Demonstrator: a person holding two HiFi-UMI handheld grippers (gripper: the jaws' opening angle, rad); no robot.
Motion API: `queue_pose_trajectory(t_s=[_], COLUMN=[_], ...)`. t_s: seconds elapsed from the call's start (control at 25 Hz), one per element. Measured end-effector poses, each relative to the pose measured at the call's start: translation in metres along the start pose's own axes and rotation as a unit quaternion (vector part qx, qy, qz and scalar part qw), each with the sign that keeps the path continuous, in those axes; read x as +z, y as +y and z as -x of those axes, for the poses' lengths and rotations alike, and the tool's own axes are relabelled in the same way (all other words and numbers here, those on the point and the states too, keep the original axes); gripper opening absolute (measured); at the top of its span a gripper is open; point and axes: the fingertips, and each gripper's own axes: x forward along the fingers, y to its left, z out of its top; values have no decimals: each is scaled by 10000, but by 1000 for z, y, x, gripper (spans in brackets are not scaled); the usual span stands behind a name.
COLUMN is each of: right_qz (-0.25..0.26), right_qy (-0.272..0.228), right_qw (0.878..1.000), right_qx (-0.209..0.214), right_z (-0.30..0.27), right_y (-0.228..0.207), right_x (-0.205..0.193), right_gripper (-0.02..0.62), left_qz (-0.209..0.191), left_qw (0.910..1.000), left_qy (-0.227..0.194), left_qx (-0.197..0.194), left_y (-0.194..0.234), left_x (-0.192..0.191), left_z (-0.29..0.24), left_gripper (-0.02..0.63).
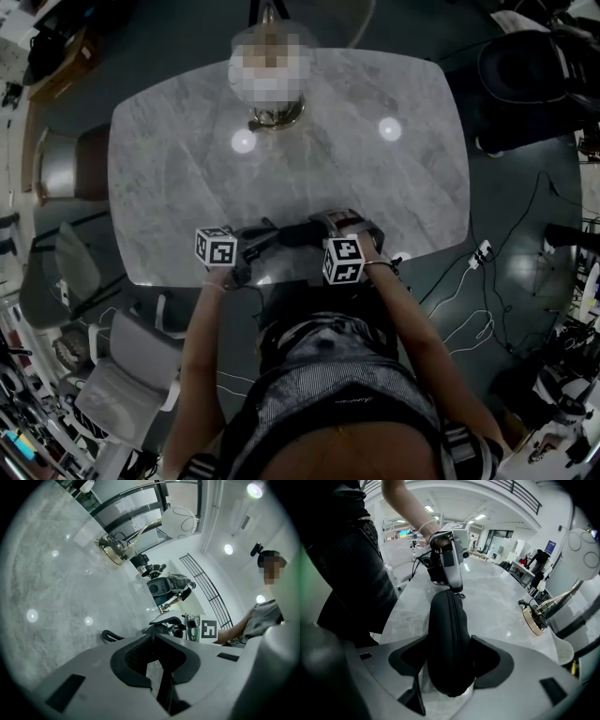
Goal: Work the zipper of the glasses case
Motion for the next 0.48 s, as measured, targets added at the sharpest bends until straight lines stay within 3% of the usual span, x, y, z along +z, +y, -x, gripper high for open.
queue_pose_trajectory(t_s=[0.24, 0.48], right_qz=[-34, -31], right_qy=[36, 18], right_qw=[10000, 10000], right_qx=[16, -4], right_z=[-1, 0], right_y=[-1, 0], right_x=[-1, -1], right_gripper=[316, 316], left_qz=[110, -308], left_qw=[9997, 9987], left_qy=[-149, 29], left_qx=[172, 402], left_y=[1, 2], left_x=[0, -7], left_z=[4, 7], left_gripper=[5, 5])
